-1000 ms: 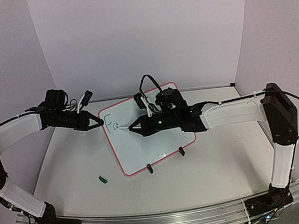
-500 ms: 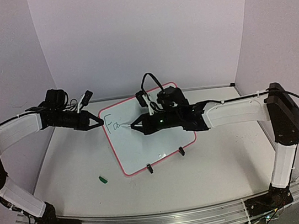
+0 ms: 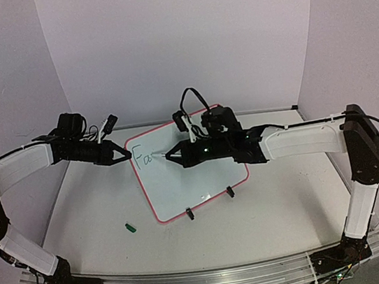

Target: Write a sentence on the whiteboard

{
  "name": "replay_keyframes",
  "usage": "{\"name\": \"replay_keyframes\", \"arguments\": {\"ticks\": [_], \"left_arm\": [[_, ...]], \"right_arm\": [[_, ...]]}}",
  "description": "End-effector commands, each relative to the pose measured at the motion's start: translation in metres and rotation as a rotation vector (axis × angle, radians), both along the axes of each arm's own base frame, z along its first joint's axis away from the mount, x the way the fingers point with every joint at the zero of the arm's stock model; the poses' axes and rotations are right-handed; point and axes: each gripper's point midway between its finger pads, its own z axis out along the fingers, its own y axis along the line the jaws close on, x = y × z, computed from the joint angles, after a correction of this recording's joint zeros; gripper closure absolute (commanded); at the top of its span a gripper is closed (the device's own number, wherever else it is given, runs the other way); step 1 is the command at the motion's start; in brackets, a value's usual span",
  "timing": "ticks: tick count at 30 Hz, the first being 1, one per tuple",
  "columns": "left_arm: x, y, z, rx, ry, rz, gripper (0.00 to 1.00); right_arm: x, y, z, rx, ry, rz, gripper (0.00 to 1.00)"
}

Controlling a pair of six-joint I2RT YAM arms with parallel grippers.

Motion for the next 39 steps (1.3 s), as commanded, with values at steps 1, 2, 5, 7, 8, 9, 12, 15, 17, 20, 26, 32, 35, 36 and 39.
{"name": "replay_keyframes", "arguments": {"ticks": [1, 2, 5, 7, 8, 9, 12, 15, 17, 20, 26, 32, 35, 36, 39], "left_arm": [[-0.005, -0.003, -0.018, 0.077, 0.001, -0.032, 1.00], [-0.005, -0.003, -0.018, 0.077, 0.001, -0.032, 1.00], [-0.005, -0.003, -0.018, 0.077, 0.001, -0.032, 1.00], [-0.005, -0.004, -0.018, 0.077, 0.001, -0.034, 1.00], [-0.006, -0.004, -0.019, 0.078, 0.001, -0.035, 1.00], [-0.005, -0.004, -0.019, 0.078, 0.001, -0.035, 1.00], [-0.006, -0.005, -0.020, 0.079, 0.004, -0.037, 1.00], [-0.006, -0.005, -0.020, 0.079, 0.006, -0.038, 1.00], [-0.007, -0.005, -0.020, 0.079, 0.005, -0.039, 1.00], [-0.007, -0.005, -0.019, 0.080, 0.004, -0.038, 1.00], [-0.007, -0.005, -0.019, 0.080, 0.001, -0.040, 1.00], [-0.007, -0.005, -0.018, 0.079, 0.001, -0.039, 1.00], [-0.007, -0.006, -0.018, 0.079, 0.002, -0.041, 1.00], [-0.007, -0.006, -0.018, 0.078, 0.001, -0.041, 1.00], [-0.007, -0.006, -0.019, 0.080, 0.001, -0.041, 1.00]], "right_arm": [[0.007, 0.009, 0.022, 0.049, -0.034, 0.006, 1.00], [0.008, 0.010, 0.021, 0.049, -0.034, 0.006, 1.00], [0.009, 0.012, 0.019, 0.048, -0.030, 0.008, 1.00], [0.011, 0.013, 0.016, 0.046, -0.027, 0.005, 1.00], [0.011, 0.014, 0.016, 0.045, -0.027, 0.005, 1.00], [0.011, 0.014, 0.015, 0.045, -0.025, 0.004, 1.00], [0.013, 0.015, 0.013, 0.043, -0.020, 0.000, 1.00], [0.014, 0.015, 0.011, 0.041, -0.016, -0.007, 1.00], [0.015, 0.015, 0.010, 0.038, -0.016, -0.013, 1.00], [0.018, 0.012, 0.009, 0.033, -0.017, -0.039, 1.00], [0.026, -0.003, 0.008, 0.013, -0.031, -0.127, 1.00], [0.029, -0.017, 0.019, 0.009, -0.063, -0.186, 1.00], [0.028, -0.017, 0.021, 0.012, -0.067, -0.180, 1.00], [0.027, -0.017, 0.022, 0.014, -0.067, -0.173, 1.00], [0.020, -0.012, 0.025, 0.024, -0.071, -0.122, 1.00]]}}
